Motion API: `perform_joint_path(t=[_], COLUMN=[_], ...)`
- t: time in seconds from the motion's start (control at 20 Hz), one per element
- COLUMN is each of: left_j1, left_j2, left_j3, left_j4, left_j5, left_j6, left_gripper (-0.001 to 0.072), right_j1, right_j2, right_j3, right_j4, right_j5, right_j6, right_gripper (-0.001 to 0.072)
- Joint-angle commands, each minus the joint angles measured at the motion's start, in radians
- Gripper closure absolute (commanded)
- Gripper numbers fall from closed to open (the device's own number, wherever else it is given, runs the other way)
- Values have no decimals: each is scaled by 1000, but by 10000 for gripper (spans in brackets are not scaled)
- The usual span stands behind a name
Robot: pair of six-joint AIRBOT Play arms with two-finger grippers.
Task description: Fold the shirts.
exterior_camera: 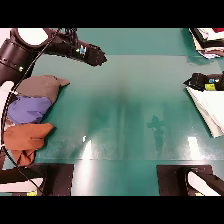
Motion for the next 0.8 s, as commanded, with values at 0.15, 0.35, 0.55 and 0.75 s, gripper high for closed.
perform_joint_path(t=[0.15,0.35,0.55,0.75], left_j1=[0,0,0,0], left_j2=[-1,-1,-1,-1], left_j3=[0,0,0,0], left_j4=[0,0,-9,-43], left_j5=[0,0,0,31], left_j6=[0,1,-2,-2], left_gripper=[677,677,677,677], right_j1=[1,1,1,1], right_j2=[-1,-1,-1,0], right_j3=[0,0,0,0], right_j4=[0,0,1,1], right_j5=[4,8,20,31], right_j6=[0,0,0,0], right_gripper=[697,697,697,697])
